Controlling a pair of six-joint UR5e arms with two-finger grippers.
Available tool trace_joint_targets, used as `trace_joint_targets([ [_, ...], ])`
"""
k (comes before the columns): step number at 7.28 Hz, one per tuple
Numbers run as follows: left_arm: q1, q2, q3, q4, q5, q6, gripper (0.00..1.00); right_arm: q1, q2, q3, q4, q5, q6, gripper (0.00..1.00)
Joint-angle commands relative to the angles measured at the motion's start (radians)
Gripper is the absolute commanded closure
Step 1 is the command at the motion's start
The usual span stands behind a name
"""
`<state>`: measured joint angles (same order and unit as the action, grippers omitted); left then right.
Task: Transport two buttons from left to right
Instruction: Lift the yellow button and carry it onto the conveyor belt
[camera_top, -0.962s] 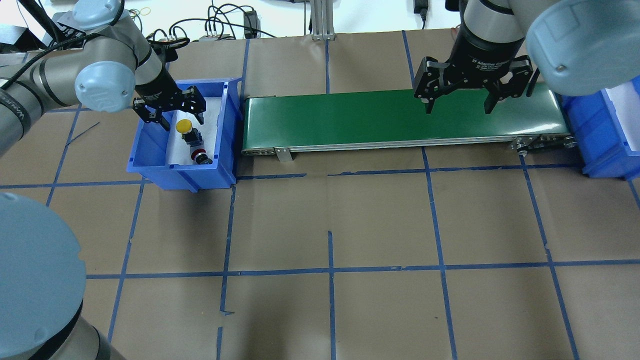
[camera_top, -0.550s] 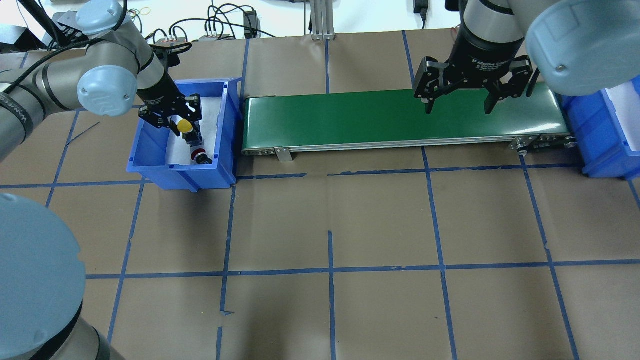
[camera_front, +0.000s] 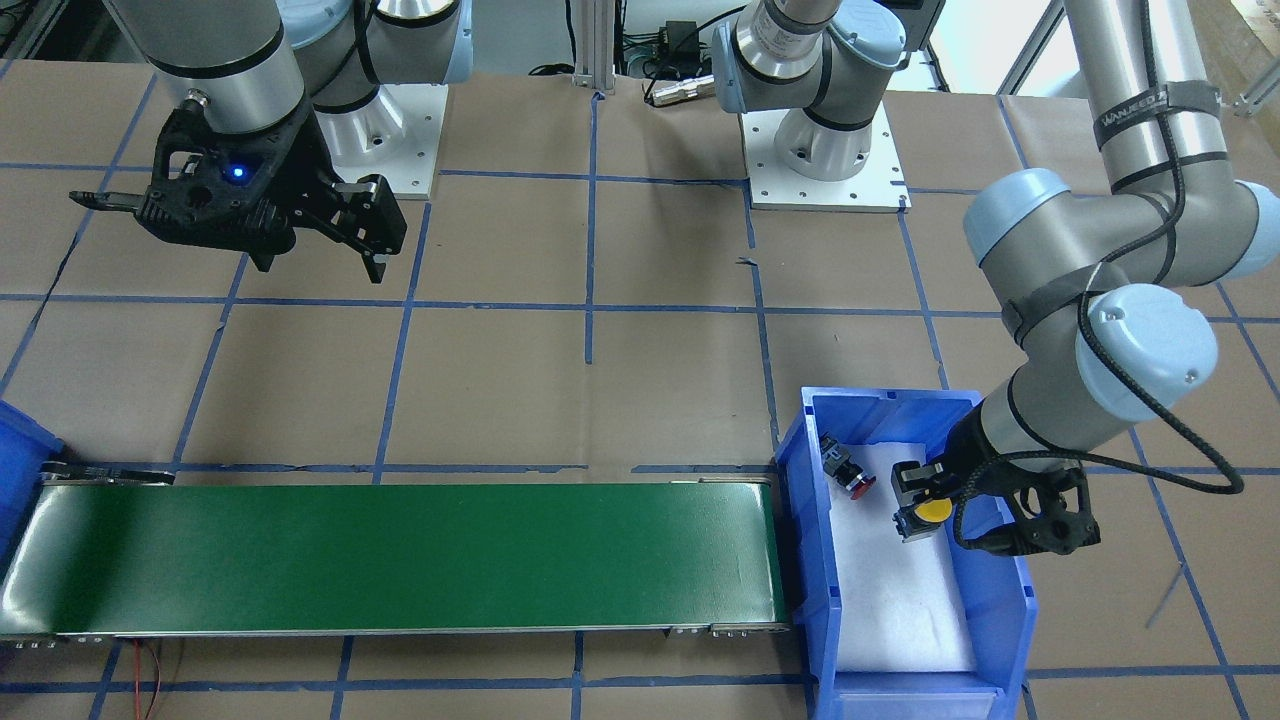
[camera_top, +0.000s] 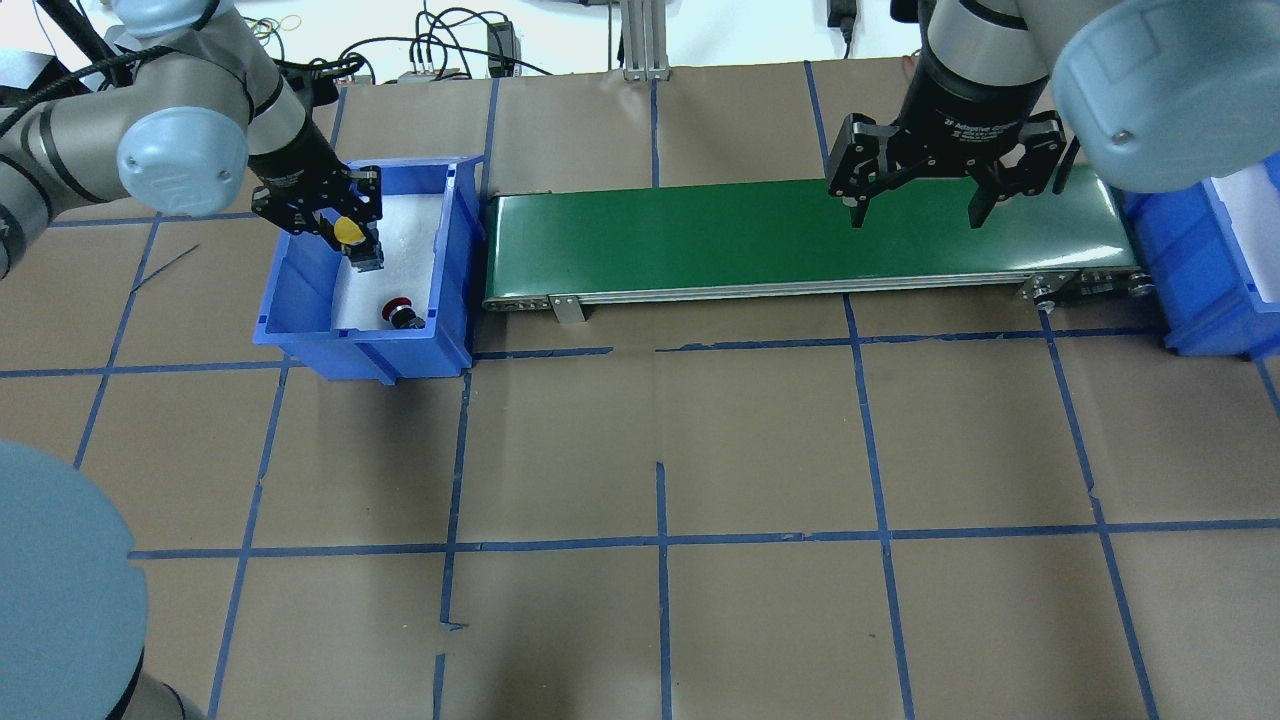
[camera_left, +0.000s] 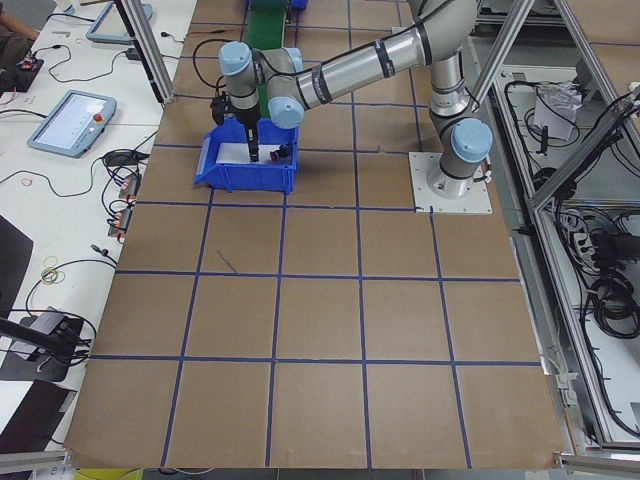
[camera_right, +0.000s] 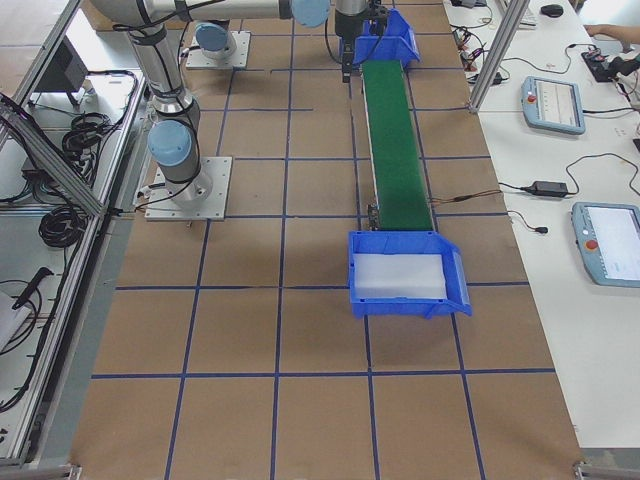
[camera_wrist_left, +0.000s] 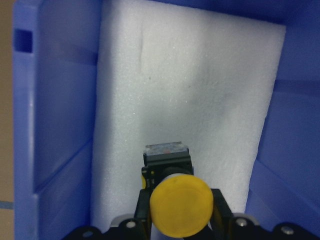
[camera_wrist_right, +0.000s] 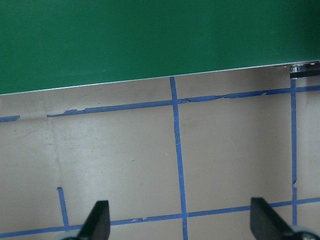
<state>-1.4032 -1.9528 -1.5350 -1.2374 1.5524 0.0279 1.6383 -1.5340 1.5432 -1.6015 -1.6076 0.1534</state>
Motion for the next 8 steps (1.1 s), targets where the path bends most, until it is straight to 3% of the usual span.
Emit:
trace_joint_targets([
  [1,-0.038,0.083,0.048,-0.098,0.003,-0.051,0.99,0.000,0.000,0.000,0.000,0.000,0.000,0.00],
  [4,-0.221,0.081,0.203,-0.177,-0.069,-0.276,0.99,0.000,0.000,0.000,0.000,0.000,0.000,0.00],
  [5,-0.235,0.066,0.207,-0.162,-0.157,-0.313,0.99,0.000,0.000,0.000,0.000,0.000,0.000,0.00],
  [8,-0.301,-0.090,0.194,-0.032,-0.169,-0.345,0.99,0.000,0.000,0.002,0.000,0.002,0.000,0.00],
])
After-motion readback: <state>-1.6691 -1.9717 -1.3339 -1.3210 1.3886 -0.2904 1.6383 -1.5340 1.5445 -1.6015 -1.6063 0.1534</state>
